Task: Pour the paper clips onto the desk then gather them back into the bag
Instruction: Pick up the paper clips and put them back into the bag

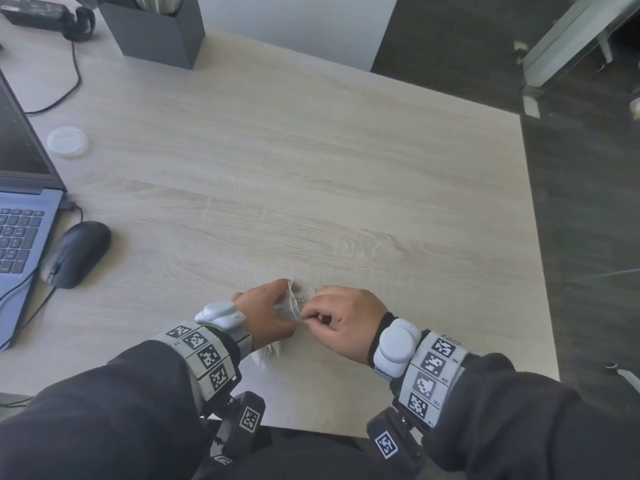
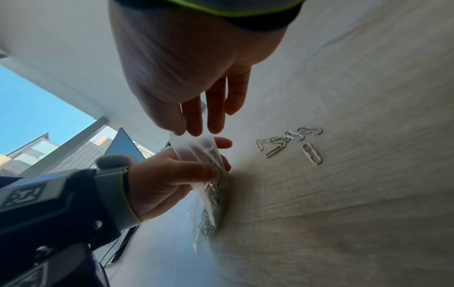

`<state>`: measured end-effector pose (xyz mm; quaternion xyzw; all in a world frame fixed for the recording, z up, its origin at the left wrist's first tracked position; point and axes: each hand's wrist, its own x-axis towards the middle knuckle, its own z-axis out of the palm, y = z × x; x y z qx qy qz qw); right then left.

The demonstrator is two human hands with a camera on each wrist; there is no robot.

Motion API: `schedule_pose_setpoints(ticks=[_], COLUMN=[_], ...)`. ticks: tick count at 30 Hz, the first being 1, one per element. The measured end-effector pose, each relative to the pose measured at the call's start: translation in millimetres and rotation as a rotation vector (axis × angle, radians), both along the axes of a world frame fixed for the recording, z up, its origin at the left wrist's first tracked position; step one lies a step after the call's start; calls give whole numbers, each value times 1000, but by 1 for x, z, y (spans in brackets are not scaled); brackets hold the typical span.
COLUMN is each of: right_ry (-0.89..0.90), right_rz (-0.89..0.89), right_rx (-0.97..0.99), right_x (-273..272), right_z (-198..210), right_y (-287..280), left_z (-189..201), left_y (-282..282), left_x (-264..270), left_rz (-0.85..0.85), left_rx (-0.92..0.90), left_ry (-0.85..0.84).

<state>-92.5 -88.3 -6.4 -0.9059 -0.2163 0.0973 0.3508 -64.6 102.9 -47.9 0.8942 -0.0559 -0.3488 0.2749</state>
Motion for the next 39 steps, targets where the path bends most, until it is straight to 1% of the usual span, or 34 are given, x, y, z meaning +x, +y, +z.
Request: schedule_pose_setpoints(ticks=[2,4,6,7,10,14,20,25,30,34,39], right_ry=[38,176,340,394,474,468,464,414,375,383,351], right_rz=[-28,-150,-283,-333,-407,-341,-227,-307,-309,-269,-329], right_rx=[-18,-72,-180,-235,-338,-421,-472,-460,-488,-484,-383], right_x=[3,10,18,20,15,5,3,10,19,20,13], right_z=[0,-5,-15,-20,-34,-39,-42,-45,-46,-44,-46], right_y=[-3,-13,-30,-39,-59,-64,-58,-62,-58,-51,-48], left_z=[0,0,0,0,1,-5,-8,-12,-13,-15,-12], left_y=[0,0,2,2,1,1,1,3,5,8,8], left_x=[2,3,4,5,7,9,12,10,10,10,9], left_rz=[-14,-37,-61,-66,-94,-84,-82,-81,-82,-87,-84], left_rx=[13,35,60,70,79,91,79,54,50,48,28], left_ry=[-1,9,22,29,40,41,25,-4,-7,1,-12])
